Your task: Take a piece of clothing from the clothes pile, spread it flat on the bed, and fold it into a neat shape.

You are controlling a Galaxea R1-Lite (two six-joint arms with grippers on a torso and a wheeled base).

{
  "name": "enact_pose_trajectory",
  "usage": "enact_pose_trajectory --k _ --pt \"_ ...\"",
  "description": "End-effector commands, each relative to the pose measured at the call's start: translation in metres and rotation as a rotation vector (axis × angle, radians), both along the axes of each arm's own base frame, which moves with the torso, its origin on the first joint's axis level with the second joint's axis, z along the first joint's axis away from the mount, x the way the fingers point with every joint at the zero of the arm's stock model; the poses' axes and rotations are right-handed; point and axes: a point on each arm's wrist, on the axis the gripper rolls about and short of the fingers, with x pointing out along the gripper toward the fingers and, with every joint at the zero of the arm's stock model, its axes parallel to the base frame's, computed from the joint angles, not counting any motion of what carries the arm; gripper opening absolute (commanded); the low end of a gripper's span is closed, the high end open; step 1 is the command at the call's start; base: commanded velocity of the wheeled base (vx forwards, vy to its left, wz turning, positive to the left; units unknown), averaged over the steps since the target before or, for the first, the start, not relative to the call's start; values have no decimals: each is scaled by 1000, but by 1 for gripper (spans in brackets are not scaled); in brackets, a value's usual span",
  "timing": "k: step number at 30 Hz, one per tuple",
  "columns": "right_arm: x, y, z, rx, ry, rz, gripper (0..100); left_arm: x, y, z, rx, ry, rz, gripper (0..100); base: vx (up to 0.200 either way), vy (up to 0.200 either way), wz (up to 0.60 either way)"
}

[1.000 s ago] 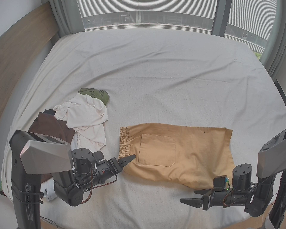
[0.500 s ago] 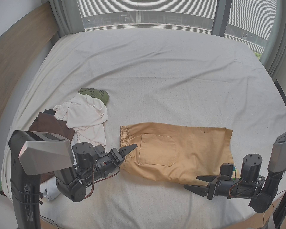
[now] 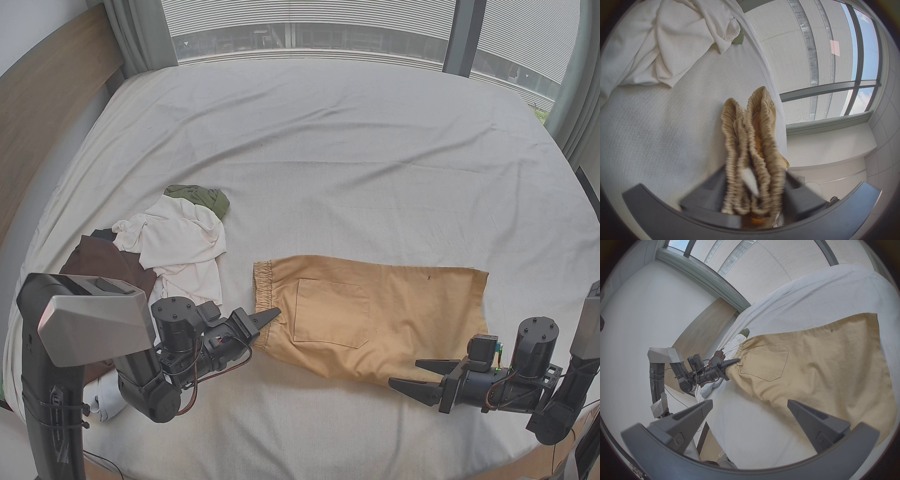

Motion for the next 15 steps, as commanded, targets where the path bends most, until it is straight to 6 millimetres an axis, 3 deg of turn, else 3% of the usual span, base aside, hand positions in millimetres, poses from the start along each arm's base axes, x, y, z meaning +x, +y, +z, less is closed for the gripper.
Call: enact_pose_trajectory --k 1,10,15 --pt "0 0 0 0 -1 -1 100 0 4 1 9 -5 12 0 0 0 0" --pt "13 -8 0 9 -11 -59 100 -6 52 17 127 -100 20 0 0 0 0" --pt "14 -9 0 18 -5 -66 100 -14 67 23 129 -99 -21 0 0 0 0"
